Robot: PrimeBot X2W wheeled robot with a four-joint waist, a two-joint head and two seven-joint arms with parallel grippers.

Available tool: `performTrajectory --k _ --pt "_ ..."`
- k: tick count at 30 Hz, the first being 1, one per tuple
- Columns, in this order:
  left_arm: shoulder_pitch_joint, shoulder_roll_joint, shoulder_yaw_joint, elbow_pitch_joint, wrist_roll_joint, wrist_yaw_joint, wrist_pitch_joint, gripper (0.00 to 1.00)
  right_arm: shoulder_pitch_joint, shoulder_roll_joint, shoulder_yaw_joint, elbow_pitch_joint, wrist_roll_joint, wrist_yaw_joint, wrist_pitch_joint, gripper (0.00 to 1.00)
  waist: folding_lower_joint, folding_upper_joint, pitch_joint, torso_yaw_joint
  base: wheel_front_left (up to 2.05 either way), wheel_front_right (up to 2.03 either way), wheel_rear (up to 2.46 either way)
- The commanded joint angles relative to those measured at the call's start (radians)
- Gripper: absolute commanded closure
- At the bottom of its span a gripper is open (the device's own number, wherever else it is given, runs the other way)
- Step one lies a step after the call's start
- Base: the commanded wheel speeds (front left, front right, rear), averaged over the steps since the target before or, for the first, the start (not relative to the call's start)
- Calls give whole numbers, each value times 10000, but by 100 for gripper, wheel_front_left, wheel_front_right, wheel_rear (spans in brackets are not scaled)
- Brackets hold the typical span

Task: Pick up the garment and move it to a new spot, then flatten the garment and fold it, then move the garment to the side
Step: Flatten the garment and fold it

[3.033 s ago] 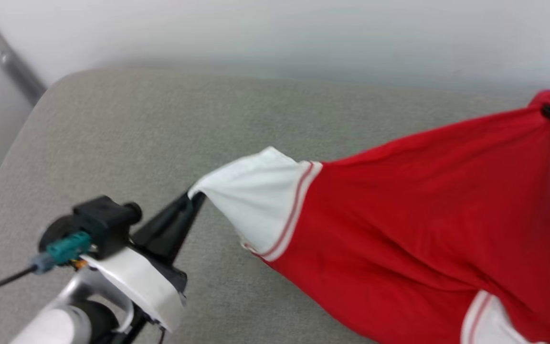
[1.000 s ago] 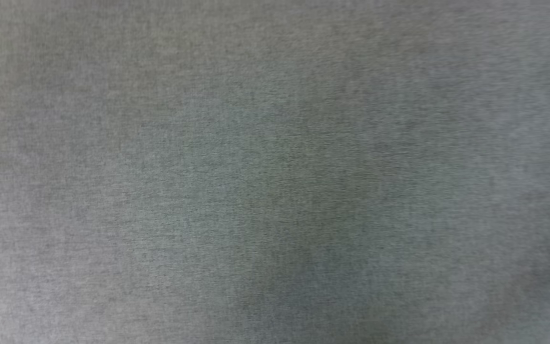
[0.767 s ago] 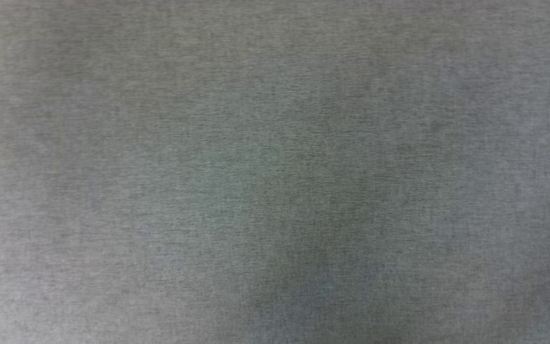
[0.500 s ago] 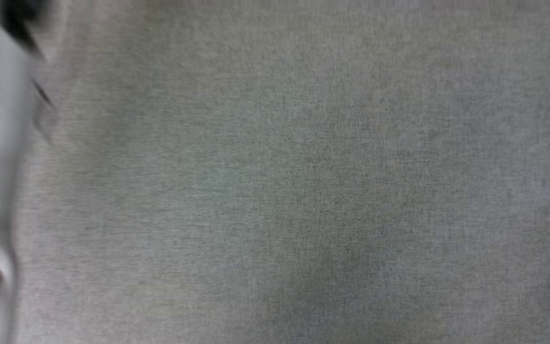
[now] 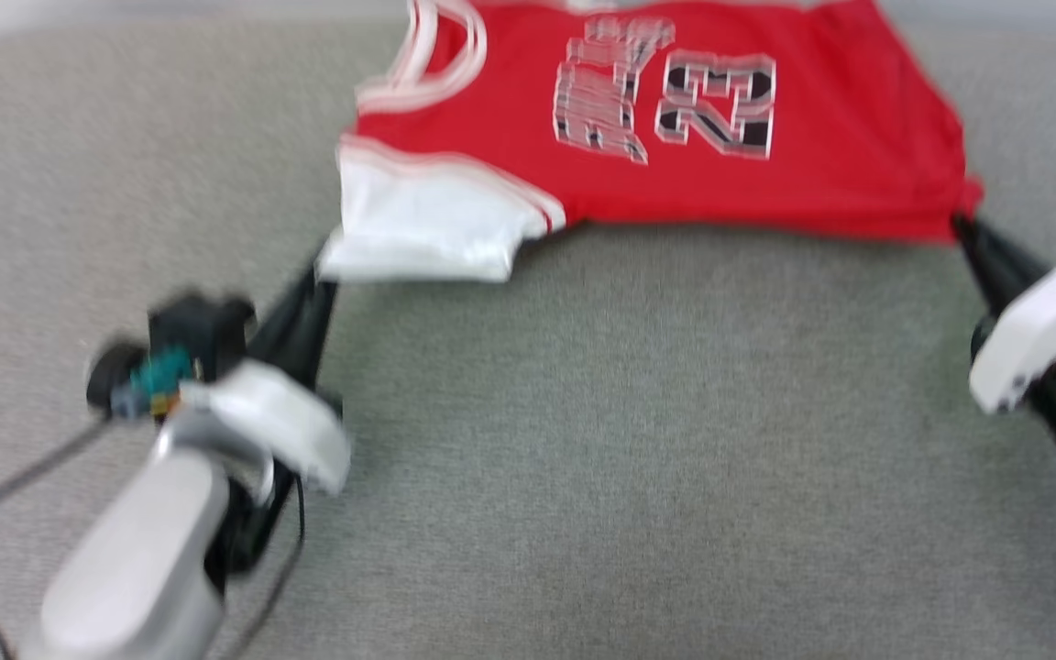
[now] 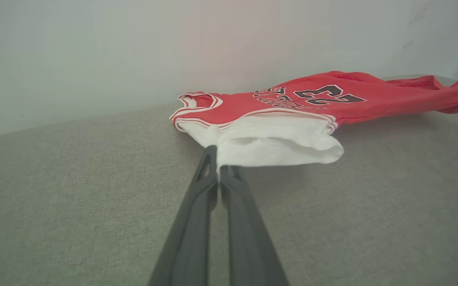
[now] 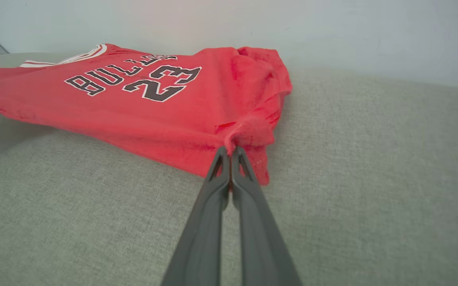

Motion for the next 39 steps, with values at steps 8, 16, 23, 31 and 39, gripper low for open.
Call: performTrajectory --k 8,16,23,31,39 --pt "3064 1232 -72 -2110 -435 959 1101 100 2142 -6 -278 -798 472 -8 -94 100 2 0 -1588 170 0 0 0" --pt "5065 2281 -150 -3646 -1056 1282 2101 100 3946 83 -1118 -1549 632 -9 327 100 2 0 -2255 224 0 0 0" --pt "6373 2793 -503 -4392 -1978 1126 3139 100 5980 26 -1737 -2718 1148 -9 1927 100 2 0 -2747 273 0 0 0" --pt "7414 3333 -662 -5149 -2812 1041 3821 100 8218 595 -3251 -4219 1351 -8 4147 100 2 0 -3011 308 0 0 0" --pt "7125 3228 -401 -5587 -2747 936 3336 100 8539 1328 -4124 -5616 931 -8 5393 100 2 0 -2720 182 0 0 0"
